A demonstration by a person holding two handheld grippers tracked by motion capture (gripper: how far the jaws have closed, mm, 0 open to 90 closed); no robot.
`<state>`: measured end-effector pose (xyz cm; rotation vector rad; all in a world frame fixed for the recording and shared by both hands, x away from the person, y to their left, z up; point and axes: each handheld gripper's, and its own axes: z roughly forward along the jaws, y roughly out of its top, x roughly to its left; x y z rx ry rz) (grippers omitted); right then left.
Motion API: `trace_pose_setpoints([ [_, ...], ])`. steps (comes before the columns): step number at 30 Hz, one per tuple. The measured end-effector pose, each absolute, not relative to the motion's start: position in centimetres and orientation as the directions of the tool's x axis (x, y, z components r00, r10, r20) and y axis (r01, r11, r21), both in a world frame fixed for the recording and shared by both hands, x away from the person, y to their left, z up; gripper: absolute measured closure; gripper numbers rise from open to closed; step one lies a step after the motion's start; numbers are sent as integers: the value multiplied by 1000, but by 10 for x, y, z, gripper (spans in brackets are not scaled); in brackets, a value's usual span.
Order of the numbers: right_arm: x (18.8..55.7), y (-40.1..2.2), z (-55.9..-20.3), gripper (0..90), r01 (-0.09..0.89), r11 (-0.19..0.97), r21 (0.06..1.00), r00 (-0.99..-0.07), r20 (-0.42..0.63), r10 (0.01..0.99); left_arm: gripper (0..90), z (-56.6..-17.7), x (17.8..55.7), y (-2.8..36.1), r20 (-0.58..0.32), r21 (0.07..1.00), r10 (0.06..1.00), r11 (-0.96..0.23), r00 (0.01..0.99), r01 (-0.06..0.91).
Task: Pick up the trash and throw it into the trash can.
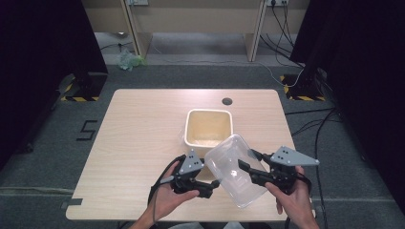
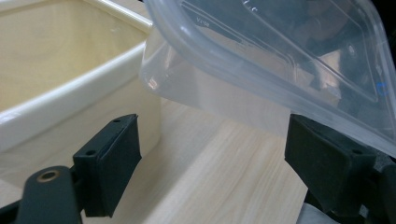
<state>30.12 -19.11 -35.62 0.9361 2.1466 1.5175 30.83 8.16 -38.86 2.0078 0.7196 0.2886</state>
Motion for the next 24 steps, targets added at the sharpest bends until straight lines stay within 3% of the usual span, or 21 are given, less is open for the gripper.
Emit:
trace_pose_setpoints([
  [6, 322, -176, -338, 504, 292, 207, 934, -734, 80, 675, 177, -372, 319, 91, -43, 854, 626, -382, 779, 354],
  [24, 382, -139, -315, 509, 300, 241, 923, -760, 79, 645, 178, -358, 356, 122, -71, 865, 713, -305, 698, 399],
])
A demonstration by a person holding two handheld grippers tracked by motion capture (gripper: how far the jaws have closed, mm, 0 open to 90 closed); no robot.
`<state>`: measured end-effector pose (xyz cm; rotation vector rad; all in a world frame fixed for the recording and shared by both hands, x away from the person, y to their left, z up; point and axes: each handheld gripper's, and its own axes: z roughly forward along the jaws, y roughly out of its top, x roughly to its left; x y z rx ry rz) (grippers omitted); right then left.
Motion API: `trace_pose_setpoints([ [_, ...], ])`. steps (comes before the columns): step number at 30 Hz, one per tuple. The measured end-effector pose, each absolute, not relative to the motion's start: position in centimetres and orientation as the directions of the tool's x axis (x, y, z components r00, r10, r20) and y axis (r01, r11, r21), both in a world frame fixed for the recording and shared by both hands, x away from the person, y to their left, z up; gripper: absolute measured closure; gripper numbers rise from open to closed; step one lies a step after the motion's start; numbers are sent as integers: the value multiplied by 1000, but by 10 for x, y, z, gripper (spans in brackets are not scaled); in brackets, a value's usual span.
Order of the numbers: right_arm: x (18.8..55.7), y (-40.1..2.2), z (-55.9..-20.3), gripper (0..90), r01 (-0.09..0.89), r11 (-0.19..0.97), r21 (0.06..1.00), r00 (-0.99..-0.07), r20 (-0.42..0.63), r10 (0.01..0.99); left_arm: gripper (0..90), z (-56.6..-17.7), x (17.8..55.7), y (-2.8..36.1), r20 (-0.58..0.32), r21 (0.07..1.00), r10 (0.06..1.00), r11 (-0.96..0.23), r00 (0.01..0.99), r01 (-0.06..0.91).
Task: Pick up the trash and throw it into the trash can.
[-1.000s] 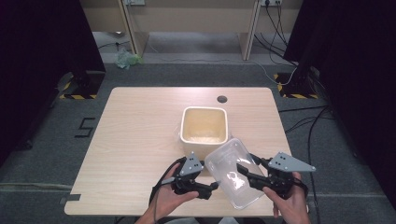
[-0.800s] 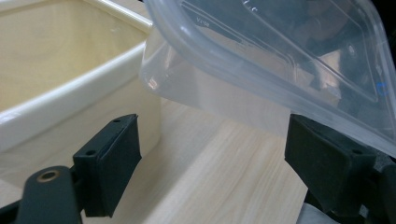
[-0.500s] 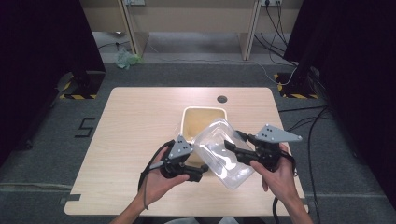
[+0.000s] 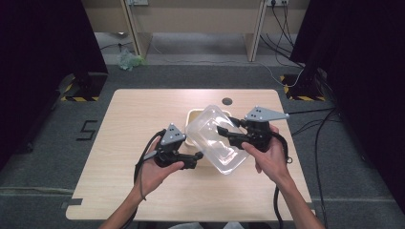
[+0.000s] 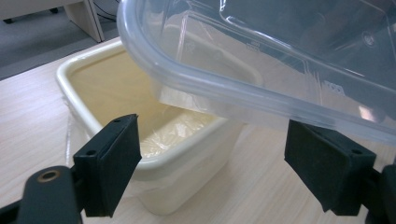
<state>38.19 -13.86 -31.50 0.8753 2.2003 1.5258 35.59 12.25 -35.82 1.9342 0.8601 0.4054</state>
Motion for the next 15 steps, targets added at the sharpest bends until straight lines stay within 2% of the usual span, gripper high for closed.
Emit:
trace_pose_setpoints([
  [15, 418, -113, -309, 497, 311, 219, 925, -753, 99, 650, 180, -346, 387, 147, -83, 853, 762, -280, 643, 441],
])
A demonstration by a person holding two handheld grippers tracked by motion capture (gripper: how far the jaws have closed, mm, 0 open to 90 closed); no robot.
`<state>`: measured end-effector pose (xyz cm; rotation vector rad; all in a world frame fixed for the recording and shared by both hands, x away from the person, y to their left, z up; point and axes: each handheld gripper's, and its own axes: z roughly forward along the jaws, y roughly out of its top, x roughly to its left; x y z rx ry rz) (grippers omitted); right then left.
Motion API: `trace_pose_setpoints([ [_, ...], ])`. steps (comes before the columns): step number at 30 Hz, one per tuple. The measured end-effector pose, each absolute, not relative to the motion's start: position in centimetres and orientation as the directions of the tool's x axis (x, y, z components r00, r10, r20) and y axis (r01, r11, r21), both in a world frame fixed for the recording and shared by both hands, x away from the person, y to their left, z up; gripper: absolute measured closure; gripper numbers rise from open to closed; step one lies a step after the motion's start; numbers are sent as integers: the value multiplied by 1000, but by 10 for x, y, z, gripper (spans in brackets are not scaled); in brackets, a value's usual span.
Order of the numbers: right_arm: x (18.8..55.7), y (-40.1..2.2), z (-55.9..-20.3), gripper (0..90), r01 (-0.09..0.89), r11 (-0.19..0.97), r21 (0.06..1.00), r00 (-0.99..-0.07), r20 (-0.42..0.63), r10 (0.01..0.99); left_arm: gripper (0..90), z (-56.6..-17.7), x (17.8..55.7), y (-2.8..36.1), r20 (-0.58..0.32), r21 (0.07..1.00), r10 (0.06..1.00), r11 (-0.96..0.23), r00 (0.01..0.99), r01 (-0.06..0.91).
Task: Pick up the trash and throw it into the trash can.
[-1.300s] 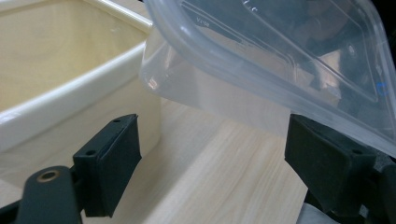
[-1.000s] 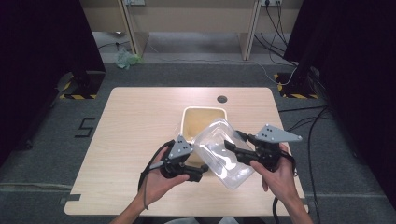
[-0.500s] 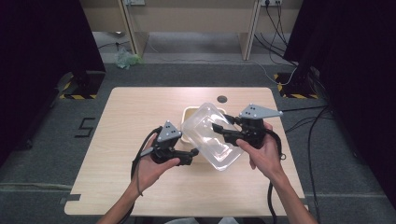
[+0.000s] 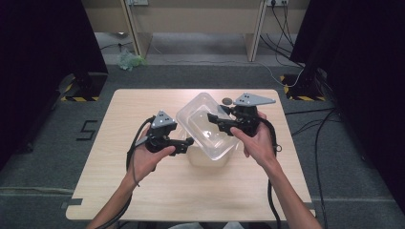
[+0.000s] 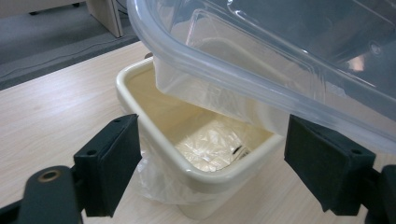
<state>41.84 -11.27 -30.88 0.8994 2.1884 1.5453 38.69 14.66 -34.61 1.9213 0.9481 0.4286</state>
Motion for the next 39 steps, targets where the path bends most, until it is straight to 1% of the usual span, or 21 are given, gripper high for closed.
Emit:
trace_pose_setpoints([
  [3, 425, -109, -308, 497, 311, 218, 925, -750, 99, 654, 183, -346, 394, 150, -95, 854, 770, -263, 630, 450],
  [9, 441, -103, -309, 492, 307, 210, 928, -740, 94, 666, 187, -347, 412, 154, -89, 853, 785, -258, 613, 454],
  [12, 448, -101, -312, 491, 321, 205, 925, -732, 105, 673, 190, -350, 420, 155, -100, 849, 790, -249, 605, 465],
  [13, 451, -101, -313, 492, 323, 205, 924, -730, 106, 675, 190, -351, 422, 155, -114, 842, 795, -241, 596, 483],
  [22, 467, -101, -326, 491, 336, 173, 926, -711, 129, 692, 202, -359, 440, 156, -142, 832, 810, -214, 569, 512],
  [32, 473, -103, -345, 472, 353, 163, 921, -695, 141, 705, 218, -368, 453, 159, -152, 824, 833, -190, 531, 534],
  [39, 475, -107, -354, 472, 351, 178, 919, -694, 128, 709, 237, -369, 459, 160, -158, 822, 842, -177, 516, 541],
])
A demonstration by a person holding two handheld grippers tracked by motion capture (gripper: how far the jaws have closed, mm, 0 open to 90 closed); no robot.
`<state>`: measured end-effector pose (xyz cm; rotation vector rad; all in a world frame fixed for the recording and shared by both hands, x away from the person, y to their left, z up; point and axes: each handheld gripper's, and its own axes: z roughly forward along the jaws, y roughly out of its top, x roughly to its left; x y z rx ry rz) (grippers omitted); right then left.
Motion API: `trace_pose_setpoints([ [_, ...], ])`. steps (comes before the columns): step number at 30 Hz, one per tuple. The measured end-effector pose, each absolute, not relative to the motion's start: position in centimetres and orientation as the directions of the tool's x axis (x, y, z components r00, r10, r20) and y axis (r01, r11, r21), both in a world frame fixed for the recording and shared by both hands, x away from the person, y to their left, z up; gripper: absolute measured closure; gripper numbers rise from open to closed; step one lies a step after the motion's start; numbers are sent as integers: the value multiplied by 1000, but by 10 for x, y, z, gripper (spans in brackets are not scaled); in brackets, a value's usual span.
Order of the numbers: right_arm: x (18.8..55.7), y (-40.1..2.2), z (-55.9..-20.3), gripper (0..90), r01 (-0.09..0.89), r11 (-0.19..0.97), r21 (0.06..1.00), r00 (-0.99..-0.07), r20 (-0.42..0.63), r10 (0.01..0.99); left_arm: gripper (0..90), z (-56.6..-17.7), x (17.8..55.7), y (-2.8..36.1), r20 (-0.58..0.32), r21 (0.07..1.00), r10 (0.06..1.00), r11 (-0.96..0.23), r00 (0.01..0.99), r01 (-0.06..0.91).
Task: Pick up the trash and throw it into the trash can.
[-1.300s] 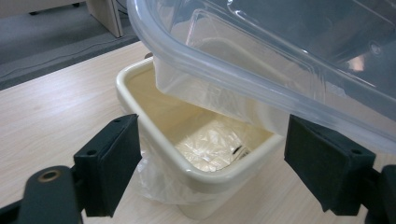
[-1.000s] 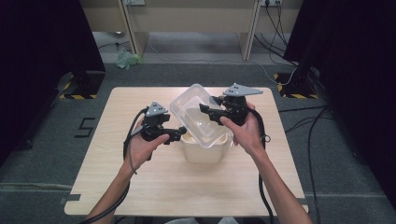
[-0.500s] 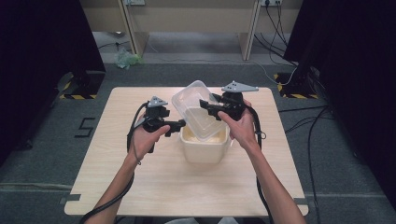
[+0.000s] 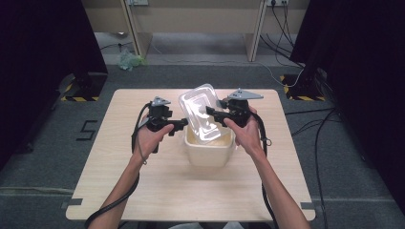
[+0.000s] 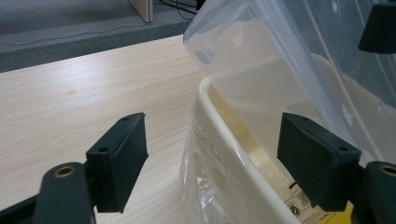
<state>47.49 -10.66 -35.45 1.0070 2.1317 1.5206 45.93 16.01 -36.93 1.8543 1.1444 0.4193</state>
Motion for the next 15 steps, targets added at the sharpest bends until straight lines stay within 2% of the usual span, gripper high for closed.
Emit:
trace_pose_setpoints([
  [8, 473, -112, -366, 479, 369, 190, 910, -690, 130, 712, 244, -371, 461, 161, -182, 823, 839, -155, 512, 546],
  [10, 470, -115, -370, 473, 389, 190, 901, -685, 145, 714, 216, -372, 461, 164, -208, 822, 833, -135, 512, 553],
  [13, 466, -119, -375, 329, 426, 180, 887, -660, 169, 732, 202, -372, 461, 168, -220, 823, 837, -116, 500, 556],
  [15, 465, -123, -373, 297, 425, 151, 892, -656, 189, 731, 198, -371, 460, 171, -224, 822, 840, -108, 493, 558],
])
